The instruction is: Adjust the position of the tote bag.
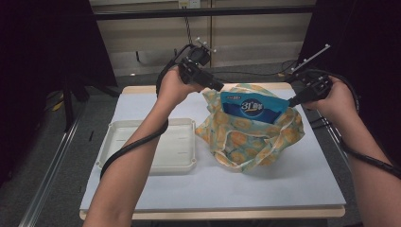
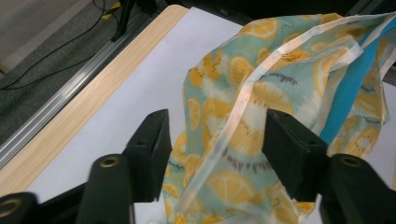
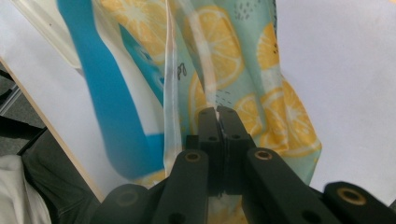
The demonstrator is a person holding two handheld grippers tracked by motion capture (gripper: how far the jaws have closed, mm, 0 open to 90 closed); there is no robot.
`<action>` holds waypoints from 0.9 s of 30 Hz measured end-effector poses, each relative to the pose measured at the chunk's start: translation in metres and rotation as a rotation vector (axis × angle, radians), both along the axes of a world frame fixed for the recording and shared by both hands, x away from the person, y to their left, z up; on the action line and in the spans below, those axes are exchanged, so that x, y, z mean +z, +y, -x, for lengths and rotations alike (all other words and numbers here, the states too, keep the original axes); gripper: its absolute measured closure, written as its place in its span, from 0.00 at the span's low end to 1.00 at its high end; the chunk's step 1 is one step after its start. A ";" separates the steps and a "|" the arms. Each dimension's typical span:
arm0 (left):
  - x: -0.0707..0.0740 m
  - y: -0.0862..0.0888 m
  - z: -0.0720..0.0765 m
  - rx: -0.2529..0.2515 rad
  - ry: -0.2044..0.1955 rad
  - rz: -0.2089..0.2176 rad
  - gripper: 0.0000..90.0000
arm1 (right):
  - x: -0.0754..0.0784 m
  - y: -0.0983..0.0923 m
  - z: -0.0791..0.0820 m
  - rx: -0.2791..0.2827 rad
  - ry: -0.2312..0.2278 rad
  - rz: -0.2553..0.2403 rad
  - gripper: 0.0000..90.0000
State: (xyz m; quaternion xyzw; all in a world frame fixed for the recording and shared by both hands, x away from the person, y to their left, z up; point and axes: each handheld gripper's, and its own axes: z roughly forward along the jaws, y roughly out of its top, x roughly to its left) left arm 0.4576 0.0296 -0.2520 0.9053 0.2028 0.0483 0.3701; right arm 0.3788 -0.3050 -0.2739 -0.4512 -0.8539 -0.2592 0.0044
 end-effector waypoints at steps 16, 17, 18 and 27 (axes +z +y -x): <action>-0.038 0.017 0.021 -0.047 0.047 -0.034 0.42 | -0.015 -0.009 0.006 -0.033 -0.014 0.003 0.99; -0.041 0.016 0.022 -0.050 0.051 -0.035 0.46 | -0.015 -0.008 0.007 -0.035 -0.025 0.006 0.99; -0.044 0.015 0.022 -0.052 0.059 -0.031 0.48 | -0.016 -0.008 0.007 -0.036 -0.027 0.005 0.99; -0.060 0.010 0.017 -0.059 0.099 -0.016 0.86 | -0.019 -0.012 0.005 -0.068 -0.055 0.012 0.99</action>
